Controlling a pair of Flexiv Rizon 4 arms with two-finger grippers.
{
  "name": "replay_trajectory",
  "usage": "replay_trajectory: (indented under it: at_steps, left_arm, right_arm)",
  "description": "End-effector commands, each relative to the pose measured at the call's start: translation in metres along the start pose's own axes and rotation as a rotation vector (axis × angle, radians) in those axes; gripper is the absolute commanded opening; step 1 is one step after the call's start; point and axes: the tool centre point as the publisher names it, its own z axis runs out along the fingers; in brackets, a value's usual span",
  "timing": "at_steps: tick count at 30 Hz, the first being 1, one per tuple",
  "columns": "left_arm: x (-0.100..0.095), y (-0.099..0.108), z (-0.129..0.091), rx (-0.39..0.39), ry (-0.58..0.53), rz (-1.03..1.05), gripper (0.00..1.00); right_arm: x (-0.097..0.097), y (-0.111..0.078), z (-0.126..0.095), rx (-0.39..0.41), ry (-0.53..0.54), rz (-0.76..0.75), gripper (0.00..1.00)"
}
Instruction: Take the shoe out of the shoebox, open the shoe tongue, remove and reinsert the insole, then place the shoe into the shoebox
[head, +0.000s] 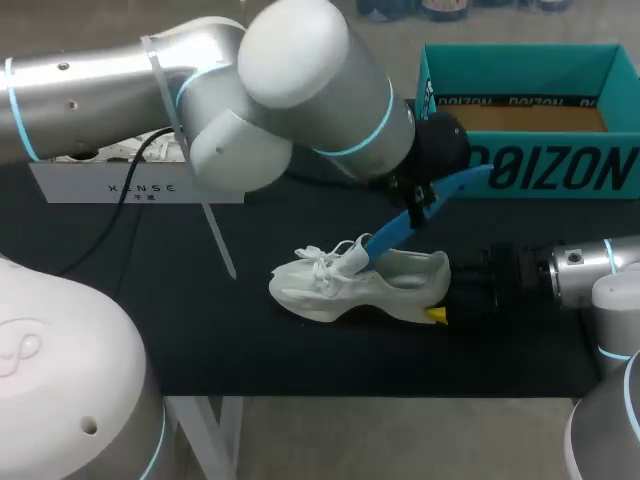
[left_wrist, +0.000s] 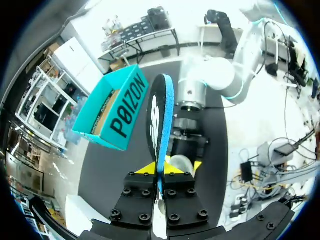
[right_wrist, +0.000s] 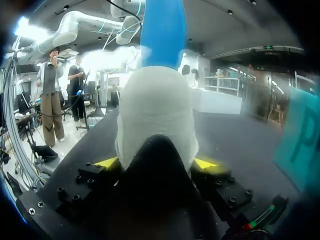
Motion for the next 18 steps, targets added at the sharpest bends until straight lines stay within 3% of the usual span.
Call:
replay_trajectory:
  at_steps: [1, 13, 18]
  left_arm:
    - [-0.025, 0.005, -0.031, 0.042, 0.038, -0.001, 0.00]
    - [-0.067, -0.020, -0.085, 0.175, 0.057, -0.022, 0.00]
    - [-0.085, -0.020, -0.100, 0.151, 0.021, 0.012, 0.00]
  right_arm:
    - [0.000, -0.002, 0.003, 0.004, 0.000, 0.001, 0.00]
    - [0.000, -0.002, 0.003, 0.004, 0.000, 0.001, 0.00]
    - [0.000, -0.002, 0.003, 0.004, 0.000, 0.001, 0.00]
